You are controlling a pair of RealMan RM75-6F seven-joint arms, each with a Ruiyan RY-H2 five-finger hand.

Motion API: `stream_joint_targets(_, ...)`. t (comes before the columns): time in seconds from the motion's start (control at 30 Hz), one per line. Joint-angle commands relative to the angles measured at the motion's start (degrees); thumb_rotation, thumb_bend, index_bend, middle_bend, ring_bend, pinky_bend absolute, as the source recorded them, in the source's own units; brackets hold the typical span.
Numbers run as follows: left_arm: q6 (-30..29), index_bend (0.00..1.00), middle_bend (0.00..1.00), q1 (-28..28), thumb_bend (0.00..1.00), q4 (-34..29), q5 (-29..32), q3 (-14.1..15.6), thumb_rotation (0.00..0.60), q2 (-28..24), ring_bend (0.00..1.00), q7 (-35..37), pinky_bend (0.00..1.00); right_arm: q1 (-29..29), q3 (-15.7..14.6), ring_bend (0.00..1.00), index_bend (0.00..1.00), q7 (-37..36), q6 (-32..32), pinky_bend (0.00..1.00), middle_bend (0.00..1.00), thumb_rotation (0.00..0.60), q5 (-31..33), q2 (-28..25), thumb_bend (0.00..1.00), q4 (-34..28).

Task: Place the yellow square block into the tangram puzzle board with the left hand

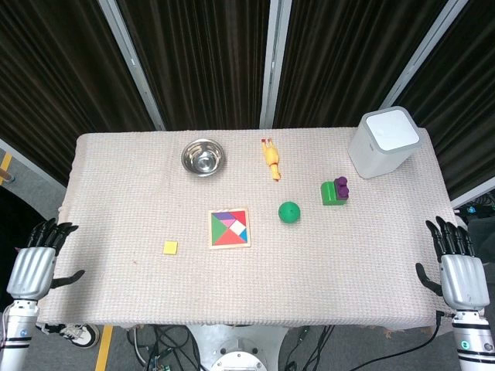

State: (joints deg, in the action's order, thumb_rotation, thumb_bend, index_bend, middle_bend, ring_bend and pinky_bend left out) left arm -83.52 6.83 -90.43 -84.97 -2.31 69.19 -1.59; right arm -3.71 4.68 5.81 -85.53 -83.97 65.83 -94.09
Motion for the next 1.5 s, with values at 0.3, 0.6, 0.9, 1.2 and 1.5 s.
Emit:
stream_joint_targets(0.3,-0.4,0.17,0.16,-0.1,0.09,-0.1,-0.2,-0.1,0.600,-0.2,0.04,0.7,0.08,-0.1,0.0,0.00,0.00,-0.2,0.4,0.00,0.00,0.600,0.3,0.3,0.27,0.5)
stream_joint_targets(0.6,1.1,0.17,0.16,1.2,0.07,-0.2,-1.4,0.1,0.600,1.1,0.04,-0.5,0.08,-0.1,0.4,0.00,0.00,-0.1,-0.1,0.00,0.00,0.600,0.2,-0.7,0.27,0.4)
stream_joint_targets(0.9,8.6,0.18,0.16,5.7,0.07,-0.2,-1.4,0.5,0.600,5.3,0.04,-2.3,0.08,-0.4,0.8,0.00,0.00,-0.4,0.5,0.00,0.00,0.600,0.9,-0.9,0.27,0.8)
stream_joint_targets(1.2,14.1,0.19,0.17,10.1,0.07,1.8,-0.6,-0.4,0.600,11.3,0.04,-1.6,0.08,-0.5,1.0,0.00,0.00,-0.7,0.6,0.00,0.00,0.600,1.1,-1.3,0.27,0.9)
stream_joint_targets(1.5,19.6,0.20,0.17,14.1,0.10,6.5,1.8,-1.3,0.600,15.7,0.04,-1.7,0.08,-0.4,1.0,0.00,0.00,-1.1,0.4,0.00,0.00,0.600,1.3,-1.6,0.27,0.7)
